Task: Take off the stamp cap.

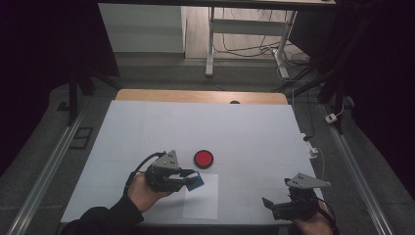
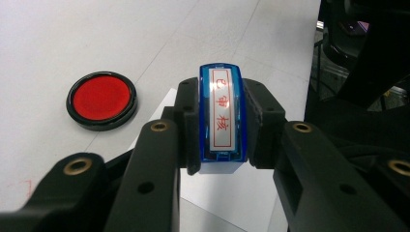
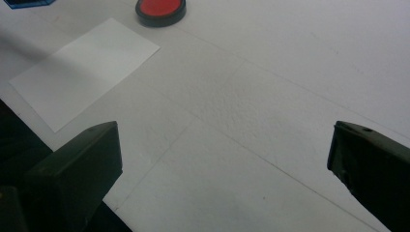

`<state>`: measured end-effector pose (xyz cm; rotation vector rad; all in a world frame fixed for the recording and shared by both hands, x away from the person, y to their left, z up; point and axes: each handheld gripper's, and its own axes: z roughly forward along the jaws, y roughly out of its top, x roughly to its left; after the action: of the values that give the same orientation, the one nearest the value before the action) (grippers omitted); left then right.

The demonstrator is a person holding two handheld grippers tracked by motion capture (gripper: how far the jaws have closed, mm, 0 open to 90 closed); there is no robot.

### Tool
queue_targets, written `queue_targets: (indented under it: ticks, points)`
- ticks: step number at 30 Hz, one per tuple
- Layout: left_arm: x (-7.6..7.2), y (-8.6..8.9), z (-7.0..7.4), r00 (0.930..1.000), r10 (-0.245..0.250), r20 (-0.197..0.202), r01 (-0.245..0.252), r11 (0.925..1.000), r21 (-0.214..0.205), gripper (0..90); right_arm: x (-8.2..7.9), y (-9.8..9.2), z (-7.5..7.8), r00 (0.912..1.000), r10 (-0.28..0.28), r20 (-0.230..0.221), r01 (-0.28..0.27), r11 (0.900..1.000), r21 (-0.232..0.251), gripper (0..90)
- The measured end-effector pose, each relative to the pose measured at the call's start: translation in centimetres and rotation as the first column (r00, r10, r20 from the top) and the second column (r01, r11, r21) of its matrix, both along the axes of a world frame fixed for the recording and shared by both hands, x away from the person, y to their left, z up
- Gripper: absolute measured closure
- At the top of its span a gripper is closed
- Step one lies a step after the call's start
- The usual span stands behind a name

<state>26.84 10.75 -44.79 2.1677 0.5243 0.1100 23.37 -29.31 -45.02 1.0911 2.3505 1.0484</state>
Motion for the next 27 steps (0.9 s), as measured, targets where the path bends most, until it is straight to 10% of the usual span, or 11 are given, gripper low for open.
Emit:
queue_targets:
  ticks: [27]
  points:
    - [0.2, 0.3, 0.0, 1.0000, -0.009, 0.000, 0.009, 0.9999, -0.007, 70.3, 1.1, 3.9, -0.5, 0.9728, 0.230, -0.031, -0.228, 0.9725, 0.047, 0.0]
